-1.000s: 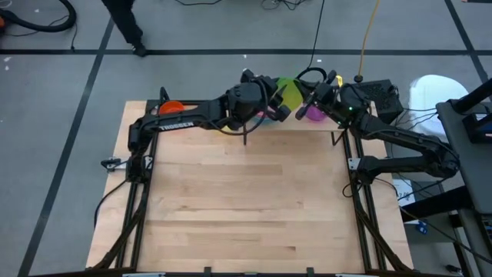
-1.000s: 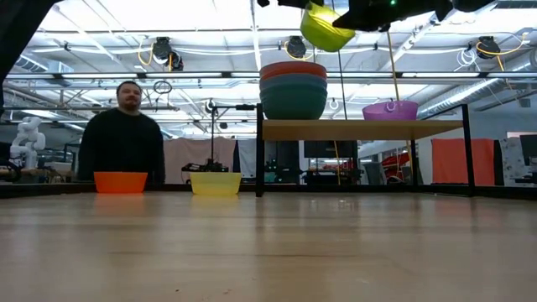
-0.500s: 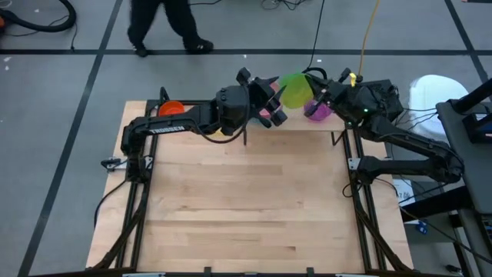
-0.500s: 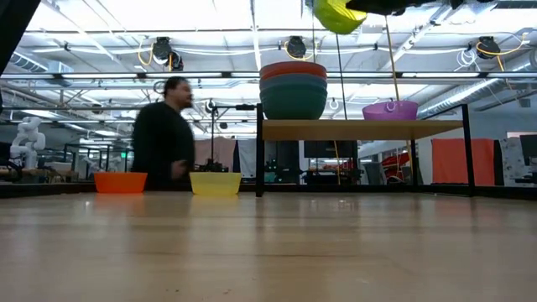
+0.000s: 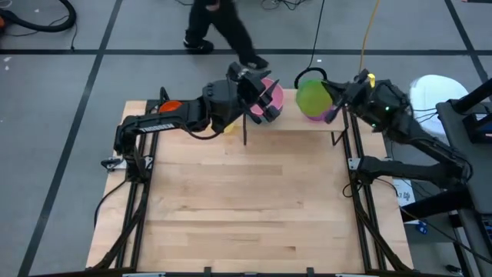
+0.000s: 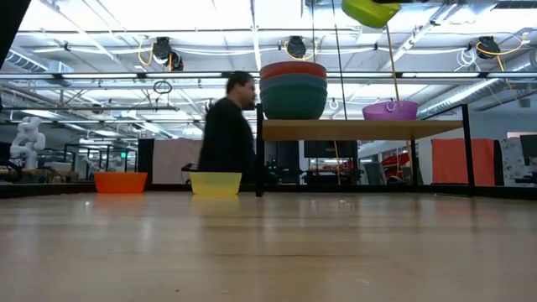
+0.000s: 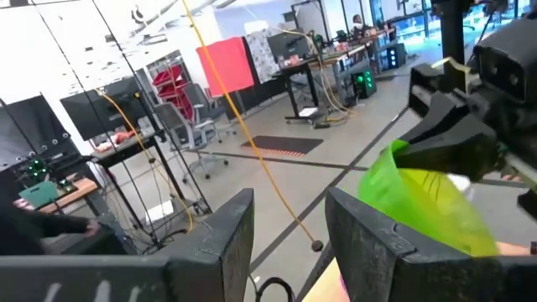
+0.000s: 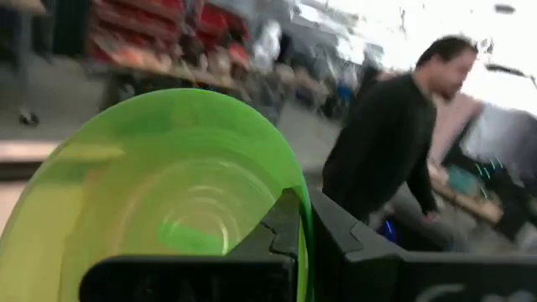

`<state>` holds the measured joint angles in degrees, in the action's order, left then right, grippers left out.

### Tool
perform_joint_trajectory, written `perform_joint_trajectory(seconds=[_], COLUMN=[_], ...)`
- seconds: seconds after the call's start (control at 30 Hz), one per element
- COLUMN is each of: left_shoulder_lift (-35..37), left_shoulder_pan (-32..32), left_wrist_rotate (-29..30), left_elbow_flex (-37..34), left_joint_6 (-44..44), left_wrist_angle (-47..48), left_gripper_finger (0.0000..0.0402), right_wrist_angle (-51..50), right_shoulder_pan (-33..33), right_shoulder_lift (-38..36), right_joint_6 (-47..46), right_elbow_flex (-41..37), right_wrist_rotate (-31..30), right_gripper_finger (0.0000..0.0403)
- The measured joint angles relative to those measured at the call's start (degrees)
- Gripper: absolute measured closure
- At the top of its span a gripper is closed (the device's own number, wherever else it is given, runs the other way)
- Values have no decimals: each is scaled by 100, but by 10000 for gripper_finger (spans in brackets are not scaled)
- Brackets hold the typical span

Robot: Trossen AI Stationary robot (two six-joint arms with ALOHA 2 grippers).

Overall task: Place and stack bowls onto a shelf
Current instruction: Stack the green bowl on top of the purple bowl on the shelf

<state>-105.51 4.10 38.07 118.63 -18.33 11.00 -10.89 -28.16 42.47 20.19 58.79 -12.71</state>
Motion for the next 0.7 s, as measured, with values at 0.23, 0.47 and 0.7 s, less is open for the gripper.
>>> perform_joint_trajectory(seconds=[0.23,0.47,0.7], left_shoulder_lift=[-5,-7,-7], left_shoulder_pan=[2,4,4], left_wrist_rotate=[3,4,4], left_elbow_flex=[2,2,0], left_joint_6=[2,4,7], left_wrist_angle=[70,126,125], left_gripper_finger=[247,247,247], right_wrist_angle=[-2687,-3680,-3745], right_shoulder_pan=[-125,-539,-1095], right_shoulder_lift=[382,770,1255], right_joint_6=[-817,-1113,-1170], right_elbow_flex=[1494,1872,1870], right_wrist_rotate=[-1129,-828,-53], right_gripper_finger=[403,403,403])
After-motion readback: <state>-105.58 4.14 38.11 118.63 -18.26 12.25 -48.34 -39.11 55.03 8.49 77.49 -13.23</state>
